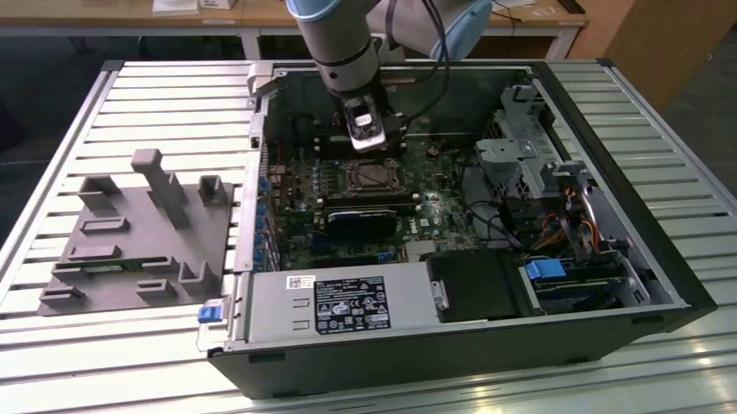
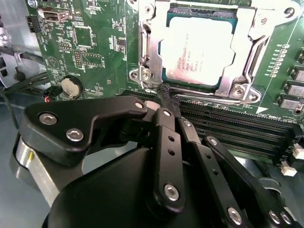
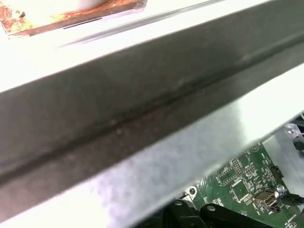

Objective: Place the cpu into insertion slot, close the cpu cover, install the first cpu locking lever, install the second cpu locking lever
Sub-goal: 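Install the first cpu locking lever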

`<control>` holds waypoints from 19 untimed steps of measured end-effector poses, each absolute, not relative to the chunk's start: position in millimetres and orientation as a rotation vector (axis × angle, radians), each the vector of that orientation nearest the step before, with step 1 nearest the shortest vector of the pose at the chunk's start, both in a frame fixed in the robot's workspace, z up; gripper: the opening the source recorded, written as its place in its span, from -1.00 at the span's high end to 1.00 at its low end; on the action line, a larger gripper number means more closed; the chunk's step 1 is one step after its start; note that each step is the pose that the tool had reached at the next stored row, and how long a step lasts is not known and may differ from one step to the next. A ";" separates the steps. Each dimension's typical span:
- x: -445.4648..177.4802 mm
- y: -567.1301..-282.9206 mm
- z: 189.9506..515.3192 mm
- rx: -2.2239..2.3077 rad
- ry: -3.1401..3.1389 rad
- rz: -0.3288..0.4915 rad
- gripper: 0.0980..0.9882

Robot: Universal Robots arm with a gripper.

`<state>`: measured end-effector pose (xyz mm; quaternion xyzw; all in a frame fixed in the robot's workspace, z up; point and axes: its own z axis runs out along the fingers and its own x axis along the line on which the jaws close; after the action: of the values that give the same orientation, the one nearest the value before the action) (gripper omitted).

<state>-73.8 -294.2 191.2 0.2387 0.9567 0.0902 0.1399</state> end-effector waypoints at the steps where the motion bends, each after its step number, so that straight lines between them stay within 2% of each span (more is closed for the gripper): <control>1: -73.8 -294.2 191.8 0.690 2.764 0.261 0.98; 19: -73.8 -294.2 212.6 0.690 2.764 0.262 0.98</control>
<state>-73.8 -294.2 212.6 0.2387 0.9567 0.0908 0.1397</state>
